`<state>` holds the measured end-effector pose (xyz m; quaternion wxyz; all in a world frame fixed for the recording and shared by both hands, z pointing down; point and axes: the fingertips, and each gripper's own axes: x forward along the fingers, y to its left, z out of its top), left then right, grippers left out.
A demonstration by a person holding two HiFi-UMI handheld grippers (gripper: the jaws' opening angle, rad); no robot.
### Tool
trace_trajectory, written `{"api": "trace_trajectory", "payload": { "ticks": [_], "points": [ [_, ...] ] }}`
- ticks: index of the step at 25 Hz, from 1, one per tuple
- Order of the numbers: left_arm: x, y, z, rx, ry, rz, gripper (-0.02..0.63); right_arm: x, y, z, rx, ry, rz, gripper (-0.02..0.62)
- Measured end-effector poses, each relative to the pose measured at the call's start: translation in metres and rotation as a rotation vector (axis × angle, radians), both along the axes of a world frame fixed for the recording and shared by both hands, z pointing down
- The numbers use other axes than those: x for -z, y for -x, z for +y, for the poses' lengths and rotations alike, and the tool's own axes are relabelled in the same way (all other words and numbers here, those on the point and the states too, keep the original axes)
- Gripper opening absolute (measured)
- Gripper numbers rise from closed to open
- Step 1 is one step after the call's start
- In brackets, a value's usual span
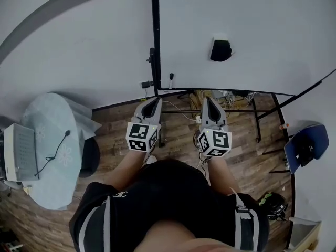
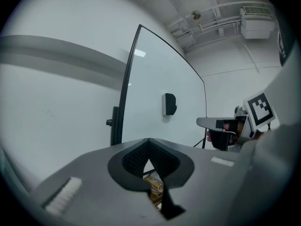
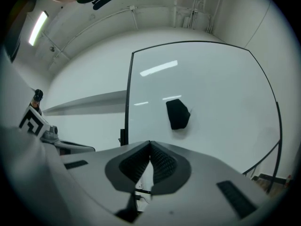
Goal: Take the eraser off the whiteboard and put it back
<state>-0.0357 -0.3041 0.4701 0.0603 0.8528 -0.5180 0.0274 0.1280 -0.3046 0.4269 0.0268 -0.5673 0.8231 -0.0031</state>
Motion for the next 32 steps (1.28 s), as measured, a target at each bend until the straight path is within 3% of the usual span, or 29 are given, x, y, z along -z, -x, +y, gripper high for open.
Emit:
{"api": "trace_trajectory", "payload": {
  "ticks": [12,21,22,24,32],
  "points": [
    [0.015,0.019,-0.012,0.0,-0.015,0.001,0.006,-0.003,0.015,-0.019,-0.033,0.005,0.01,0.006],
    [0.006,0.021,-0.007,-0.001,0.003,-0.004,0.006,0.045,-0.021,-0.049,-0.171,-0.105,0.018,0.006],
    [0.004,0.022,-0.006,0.0,0.008,-0.001,0.006,0.052,-0.023,-0.054,-0.172,-0.116,0.021,0.013],
    [0.001,0.022,-0.004,0.001,0.018,0.006,0.006,0.064,-0.022,-0.064,-0.157,-0.128,0.021,0.085],
    [-0.005,0.026,0.004,0.017,0.037,0.007,0.006,0.09,-0.019,-0.1,-0.155,-0.115,-0.025,0.2]
  ]
}}
